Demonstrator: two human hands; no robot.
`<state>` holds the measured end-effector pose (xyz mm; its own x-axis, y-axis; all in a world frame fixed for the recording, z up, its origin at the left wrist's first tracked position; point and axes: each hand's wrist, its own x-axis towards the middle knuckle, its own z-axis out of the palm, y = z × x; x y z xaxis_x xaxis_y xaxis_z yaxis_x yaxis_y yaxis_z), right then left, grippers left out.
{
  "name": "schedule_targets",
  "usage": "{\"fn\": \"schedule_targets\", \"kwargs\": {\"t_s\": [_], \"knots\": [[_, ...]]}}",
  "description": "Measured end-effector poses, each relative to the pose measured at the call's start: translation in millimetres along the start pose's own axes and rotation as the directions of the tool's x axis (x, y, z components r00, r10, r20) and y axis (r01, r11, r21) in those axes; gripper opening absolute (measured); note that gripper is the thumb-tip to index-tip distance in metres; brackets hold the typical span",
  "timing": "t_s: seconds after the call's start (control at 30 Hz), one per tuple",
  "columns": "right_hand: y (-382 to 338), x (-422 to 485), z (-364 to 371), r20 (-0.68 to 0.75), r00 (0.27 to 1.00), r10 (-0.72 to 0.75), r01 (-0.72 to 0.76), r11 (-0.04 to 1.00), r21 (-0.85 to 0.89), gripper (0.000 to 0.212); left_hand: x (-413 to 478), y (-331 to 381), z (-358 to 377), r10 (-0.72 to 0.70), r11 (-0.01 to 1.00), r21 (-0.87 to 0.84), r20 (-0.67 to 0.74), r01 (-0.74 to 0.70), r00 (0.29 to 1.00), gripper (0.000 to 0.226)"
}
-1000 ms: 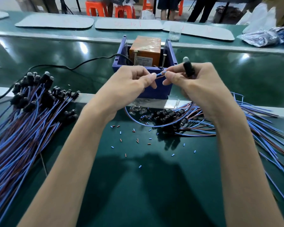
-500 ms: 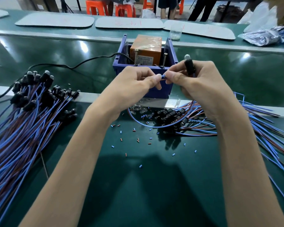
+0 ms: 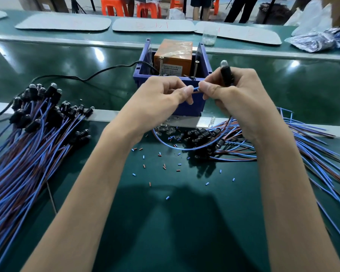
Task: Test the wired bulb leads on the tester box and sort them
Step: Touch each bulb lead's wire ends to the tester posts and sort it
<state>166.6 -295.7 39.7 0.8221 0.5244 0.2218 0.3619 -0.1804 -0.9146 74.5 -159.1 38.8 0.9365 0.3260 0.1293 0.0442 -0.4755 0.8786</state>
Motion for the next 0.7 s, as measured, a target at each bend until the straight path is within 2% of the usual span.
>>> {"fn": "schedule_targets", "kwargs": {"t_s": [0.23, 0.7], "knots": [[-1, -1, 1, -0.008, 1.000, 0.016, -0.016, 0.993, -0.119, 0.028, -2, 2, 1, 0.003, 0.997, 0.074, 0.012, -0.004, 1.000, 0.028], [-2, 4, 14, 0.008, 0.991, 0.137, -0.137, 0.990, -0.036, 0.030, -3, 6, -9, 0.004, 0.995, 0.096, -0.037, 0.000, 0.999, 0.030]]}}
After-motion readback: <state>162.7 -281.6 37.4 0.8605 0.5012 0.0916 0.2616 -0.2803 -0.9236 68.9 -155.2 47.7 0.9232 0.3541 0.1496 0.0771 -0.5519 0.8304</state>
